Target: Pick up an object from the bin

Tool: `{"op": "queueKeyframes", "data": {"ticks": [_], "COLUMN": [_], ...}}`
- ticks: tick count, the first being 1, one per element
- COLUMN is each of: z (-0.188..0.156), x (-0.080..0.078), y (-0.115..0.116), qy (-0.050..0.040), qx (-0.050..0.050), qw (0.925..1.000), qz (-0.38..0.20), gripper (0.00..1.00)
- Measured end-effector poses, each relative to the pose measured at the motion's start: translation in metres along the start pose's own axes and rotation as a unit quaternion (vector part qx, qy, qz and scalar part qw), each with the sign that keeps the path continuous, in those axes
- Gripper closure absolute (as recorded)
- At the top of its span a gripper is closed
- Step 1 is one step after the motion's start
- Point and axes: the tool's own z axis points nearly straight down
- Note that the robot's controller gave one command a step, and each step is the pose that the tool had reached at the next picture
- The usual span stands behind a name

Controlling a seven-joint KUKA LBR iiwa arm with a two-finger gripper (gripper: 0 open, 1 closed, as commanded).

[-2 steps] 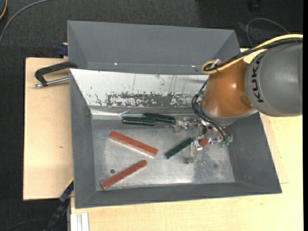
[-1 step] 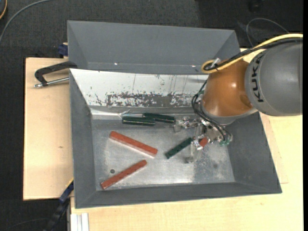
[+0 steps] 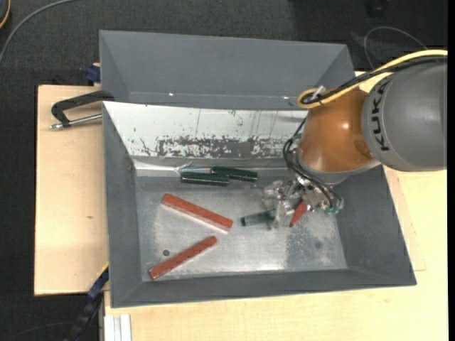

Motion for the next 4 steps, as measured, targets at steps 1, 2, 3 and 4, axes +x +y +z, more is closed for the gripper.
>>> {"op": "queueKeyframes", "data": {"ticks": [1,2,3,4], "z": [-0.007,-0.027,-0.054,-0.120], "x": [-0.002,-0.004,-0.006,-0.009], "y": [0.000,0.000,0.000,0.000], "qy": [-0.0008,-0.0016,-0.0022,-0.0043], "qx": [0.000,0.001,0.001,0.001], "qw": [1.0000,1.0000,1.0000,1.0000], "qz": [0.000,0.000,0.000,0.000], "gripper": [1.00,1.00,1.00,1.00]}}
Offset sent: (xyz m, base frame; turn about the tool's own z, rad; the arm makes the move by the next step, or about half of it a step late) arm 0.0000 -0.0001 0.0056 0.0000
